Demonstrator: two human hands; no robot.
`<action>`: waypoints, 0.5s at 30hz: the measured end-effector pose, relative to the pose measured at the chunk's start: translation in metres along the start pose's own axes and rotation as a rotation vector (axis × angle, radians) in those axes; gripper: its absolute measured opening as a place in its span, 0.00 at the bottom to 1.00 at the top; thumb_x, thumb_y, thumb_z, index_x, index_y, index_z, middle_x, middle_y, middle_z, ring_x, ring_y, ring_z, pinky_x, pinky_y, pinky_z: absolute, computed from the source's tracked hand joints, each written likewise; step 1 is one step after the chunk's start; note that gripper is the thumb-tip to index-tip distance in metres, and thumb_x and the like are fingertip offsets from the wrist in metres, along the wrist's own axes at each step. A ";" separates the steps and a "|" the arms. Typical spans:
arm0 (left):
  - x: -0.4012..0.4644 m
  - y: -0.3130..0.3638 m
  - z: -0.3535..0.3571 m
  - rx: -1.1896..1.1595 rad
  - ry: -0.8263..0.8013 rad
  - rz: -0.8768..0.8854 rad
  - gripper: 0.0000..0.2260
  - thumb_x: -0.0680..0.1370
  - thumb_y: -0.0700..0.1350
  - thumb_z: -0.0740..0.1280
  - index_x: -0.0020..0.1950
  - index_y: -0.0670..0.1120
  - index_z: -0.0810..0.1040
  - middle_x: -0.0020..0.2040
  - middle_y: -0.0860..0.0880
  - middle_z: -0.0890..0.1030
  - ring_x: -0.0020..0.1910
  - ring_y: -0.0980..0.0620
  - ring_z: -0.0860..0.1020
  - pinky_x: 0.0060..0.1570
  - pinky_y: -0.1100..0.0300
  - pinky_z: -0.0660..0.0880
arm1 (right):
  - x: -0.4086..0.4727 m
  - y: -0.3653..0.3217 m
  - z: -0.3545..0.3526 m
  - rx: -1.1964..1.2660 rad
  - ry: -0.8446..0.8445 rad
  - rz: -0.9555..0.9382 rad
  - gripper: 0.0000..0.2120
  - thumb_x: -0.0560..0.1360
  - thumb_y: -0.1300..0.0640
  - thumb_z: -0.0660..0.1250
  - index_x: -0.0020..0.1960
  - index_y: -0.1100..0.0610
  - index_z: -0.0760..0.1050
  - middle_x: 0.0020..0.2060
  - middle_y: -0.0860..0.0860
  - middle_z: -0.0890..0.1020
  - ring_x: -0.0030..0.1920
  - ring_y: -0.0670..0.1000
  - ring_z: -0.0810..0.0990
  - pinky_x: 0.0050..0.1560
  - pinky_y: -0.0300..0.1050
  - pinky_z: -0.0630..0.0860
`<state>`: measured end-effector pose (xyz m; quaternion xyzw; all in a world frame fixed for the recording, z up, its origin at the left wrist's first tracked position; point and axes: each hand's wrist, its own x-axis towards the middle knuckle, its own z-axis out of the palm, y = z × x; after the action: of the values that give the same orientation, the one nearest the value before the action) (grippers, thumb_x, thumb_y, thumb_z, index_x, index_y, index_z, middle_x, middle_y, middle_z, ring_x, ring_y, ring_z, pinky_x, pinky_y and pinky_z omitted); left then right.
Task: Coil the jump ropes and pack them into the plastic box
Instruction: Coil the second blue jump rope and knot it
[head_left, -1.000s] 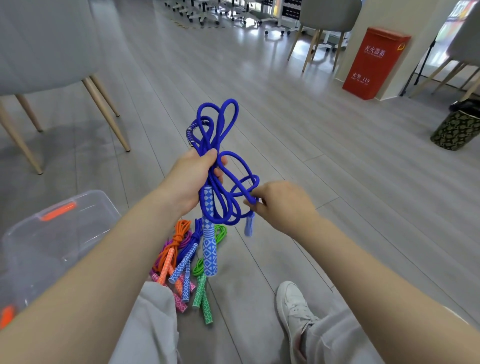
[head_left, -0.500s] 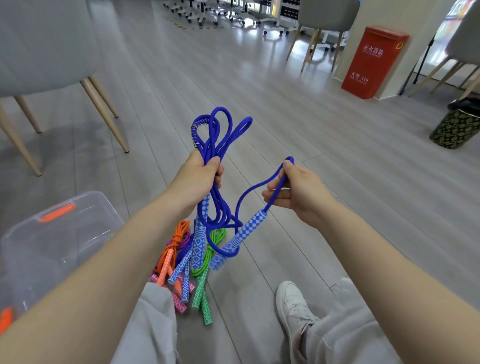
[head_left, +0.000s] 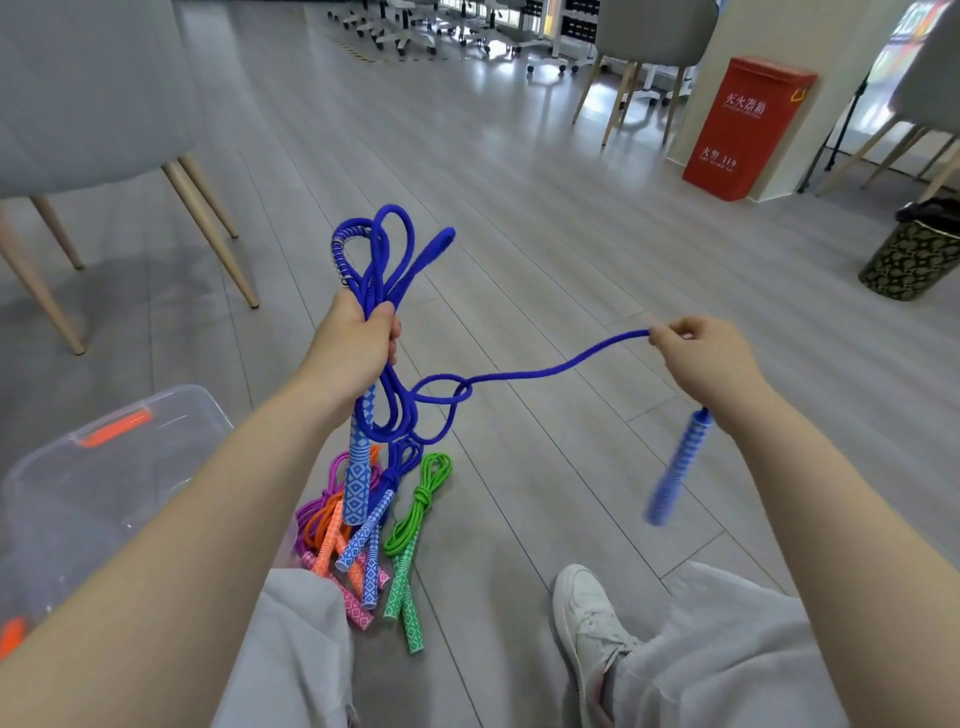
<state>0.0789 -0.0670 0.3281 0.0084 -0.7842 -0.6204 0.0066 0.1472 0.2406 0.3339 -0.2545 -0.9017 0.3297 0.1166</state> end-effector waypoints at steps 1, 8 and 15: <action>0.001 0.000 -0.002 -0.023 0.015 -0.005 0.04 0.81 0.44 0.58 0.53 0.46 0.70 0.40 0.49 0.76 0.36 0.52 0.73 0.44 0.53 0.76 | 0.001 0.005 -0.001 -0.089 0.017 -0.015 0.11 0.78 0.49 0.62 0.45 0.54 0.79 0.40 0.52 0.77 0.40 0.55 0.73 0.43 0.44 0.67; -0.004 0.015 0.000 -0.511 -0.096 -0.126 0.04 0.82 0.41 0.58 0.54 0.46 0.71 0.34 0.52 0.75 0.31 0.56 0.71 0.35 0.61 0.73 | -0.009 0.011 0.016 -0.379 -0.297 -0.024 0.11 0.79 0.51 0.62 0.49 0.56 0.79 0.37 0.51 0.79 0.40 0.53 0.76 0.36 0.44 0.68; -0.008 0.022 0.008 -0.706 -0.272 -0.191 0.04 0.83 0.41 0.57 0.54 0.44 0.70 0.35 0.51 0.75 0.31 0.56 0.71 0.35 0.62 0.72 | -0.020 -0.019 0.037 -0.044 -0.330 -0.110 0.09 0.77 0.50 0.65 0.46 0.54 0.80 0.35 0.49 0.78 0.38 0.52 0.76 0.44 0.51 0.77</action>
<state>0.0871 -0.0541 0.3478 -0.0038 -0.5121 -0.8452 -0.1529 0.1430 0.1983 0.3176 -0.1498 -0.9281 0.3402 -0.0208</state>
